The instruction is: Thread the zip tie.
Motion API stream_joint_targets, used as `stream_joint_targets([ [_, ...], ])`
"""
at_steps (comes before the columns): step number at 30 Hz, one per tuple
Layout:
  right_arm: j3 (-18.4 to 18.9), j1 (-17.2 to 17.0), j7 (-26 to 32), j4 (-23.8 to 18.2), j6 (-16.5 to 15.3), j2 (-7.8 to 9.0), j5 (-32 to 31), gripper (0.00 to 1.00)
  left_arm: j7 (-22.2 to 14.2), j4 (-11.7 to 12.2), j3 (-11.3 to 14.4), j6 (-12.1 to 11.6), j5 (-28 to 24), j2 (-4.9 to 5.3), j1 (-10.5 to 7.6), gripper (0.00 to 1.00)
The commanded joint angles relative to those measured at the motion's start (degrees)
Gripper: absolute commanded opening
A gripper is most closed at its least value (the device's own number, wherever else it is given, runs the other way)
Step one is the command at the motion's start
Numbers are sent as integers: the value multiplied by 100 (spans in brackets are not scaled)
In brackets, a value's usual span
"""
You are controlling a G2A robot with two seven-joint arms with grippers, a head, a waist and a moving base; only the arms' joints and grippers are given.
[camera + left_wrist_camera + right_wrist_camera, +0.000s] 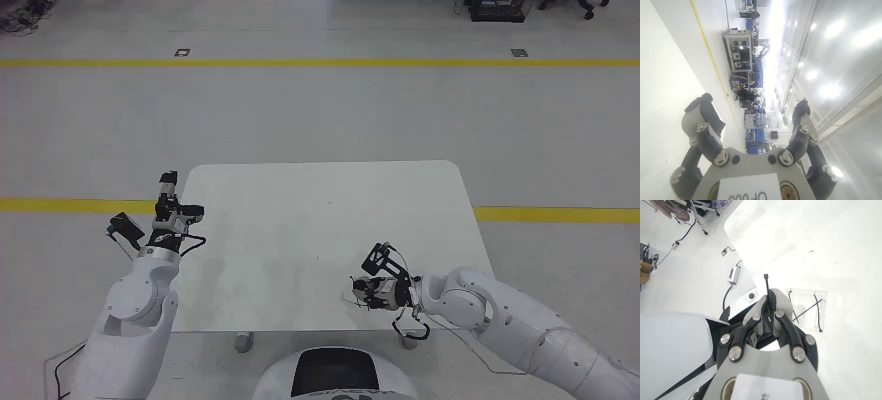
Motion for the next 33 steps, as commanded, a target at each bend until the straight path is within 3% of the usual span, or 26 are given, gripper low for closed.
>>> stream_joint_targets([
  [1, 0, 0, 0, 0, 0, 0, 0, 0, 0, 0, 0, 0, 0, 0, 0, 100],
  [9, 45, -119, -277, 21, 0, -31, 419, 0, -14, -6, 12, -4, 17, 0, -3, 100],
  [13, 35, -167, -471, 18, 0, -48, 843, 0, -63, -118, 299, -227, 708, -11, 62, 100],
  [33, 59, -176, -654, 56, 0, -48, 847, 0, -54, -138, 351, -301, 679, -21, 74, 100],
])
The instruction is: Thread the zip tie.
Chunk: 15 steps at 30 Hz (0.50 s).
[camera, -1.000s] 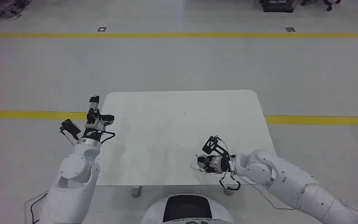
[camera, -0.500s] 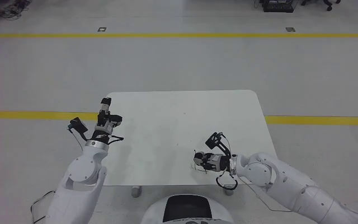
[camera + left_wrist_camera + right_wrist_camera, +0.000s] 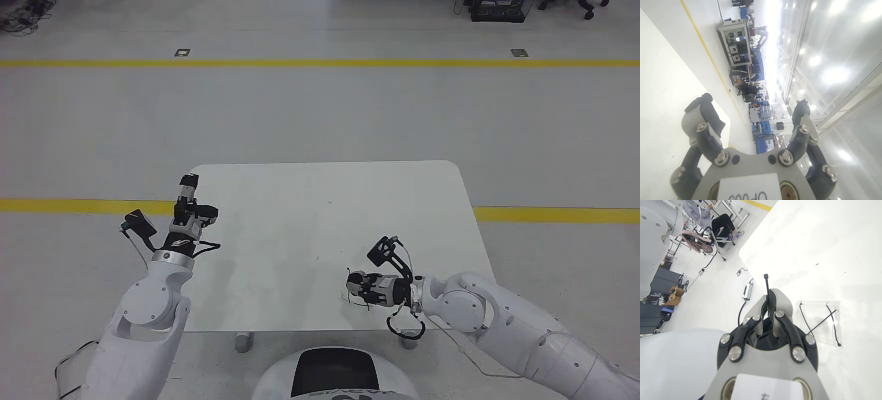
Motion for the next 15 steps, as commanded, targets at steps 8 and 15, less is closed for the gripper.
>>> stream_joint_targets([
  [8, 0, 0, 0, 0, 0, 0, 0, 0, 0, 0, 0, 0, 0, 0, 0, 100],
  [15, 0, 0, 0, 0, 0, 0, 0, 0, -35, -27, 50, -153, 157, -2, -19, 100],
])
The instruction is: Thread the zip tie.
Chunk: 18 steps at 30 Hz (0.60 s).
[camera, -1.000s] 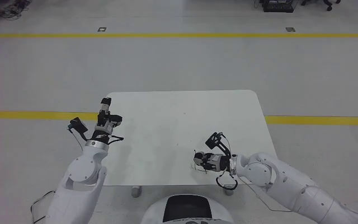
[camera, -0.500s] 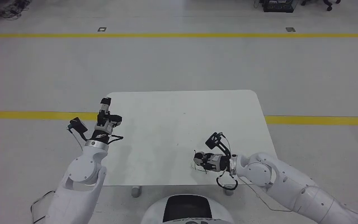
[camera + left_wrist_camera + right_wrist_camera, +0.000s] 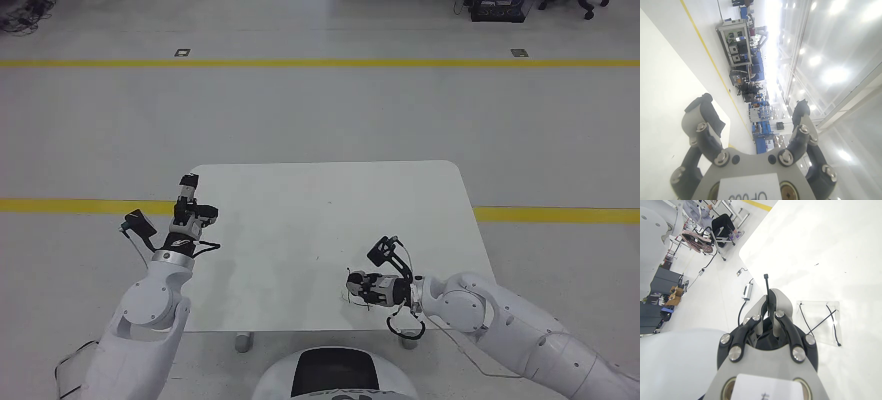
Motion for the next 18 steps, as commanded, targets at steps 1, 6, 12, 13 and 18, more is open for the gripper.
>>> stream_joint_targets([
  [1, 18, -37, -75, 20, 6, -13, 68, 0, -10, 37, 91, -254, 300, -6, 7, 100],
  [6, 99, -119, -226, -45, 0, -50, 885, 0, 96, 250, 530, -1019, 1401, -33, 47, 100],
  [12, 259, -193, -50, -218, 0, -75, 2044, 0, 411, 756, 1075, -1610, 2131, -106, -105, 100],
  [13, 294, -197, 1, -237, 0, -79, 2157, 0, 411, 756, 1075, -1610, 2131, -106, -105, 100],
  [18, 294, -197, 1, -237, 0, -79, 2157, 0, 411, 756, 1075, -1610, 2131, -106, -105, 100],
])
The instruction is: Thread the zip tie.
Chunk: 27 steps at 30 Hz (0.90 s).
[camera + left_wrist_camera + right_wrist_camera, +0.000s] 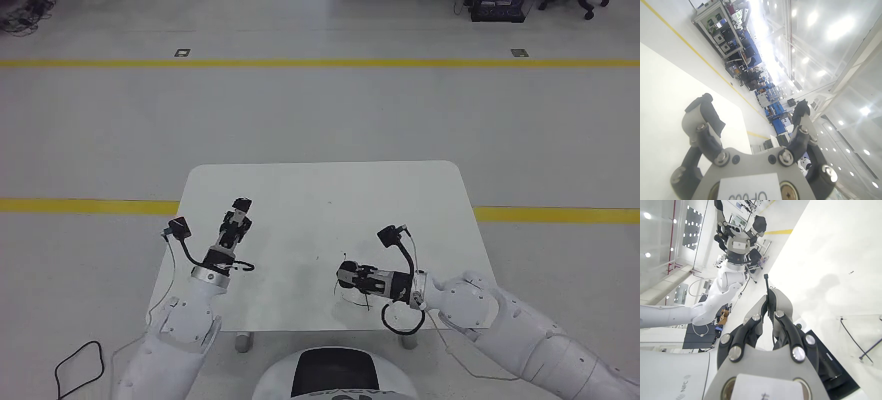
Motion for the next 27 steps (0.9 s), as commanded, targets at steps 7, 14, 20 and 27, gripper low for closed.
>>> stream_joint_targets([
  [7, 115, -51, 28, 148, 0, -84, 607, 0, 157, -28, 272, -1, 1282, 2, -92, 100],
  [14, 365, -177, 239, 339, 0, -156, 1529, 0, 742, 175, 759, -1, 3376, 61, -272, 100],
  [20, 367, -181, 226, 339, 10, -158, 1528, 0, 764, 170, 734, 80, 3610, 68, -308, 100],
  [27, 478, -208, 208, 530, 129, -260, 1791, 0, 961, 141, 948, 34, 5299, 121, -253, 100],
])
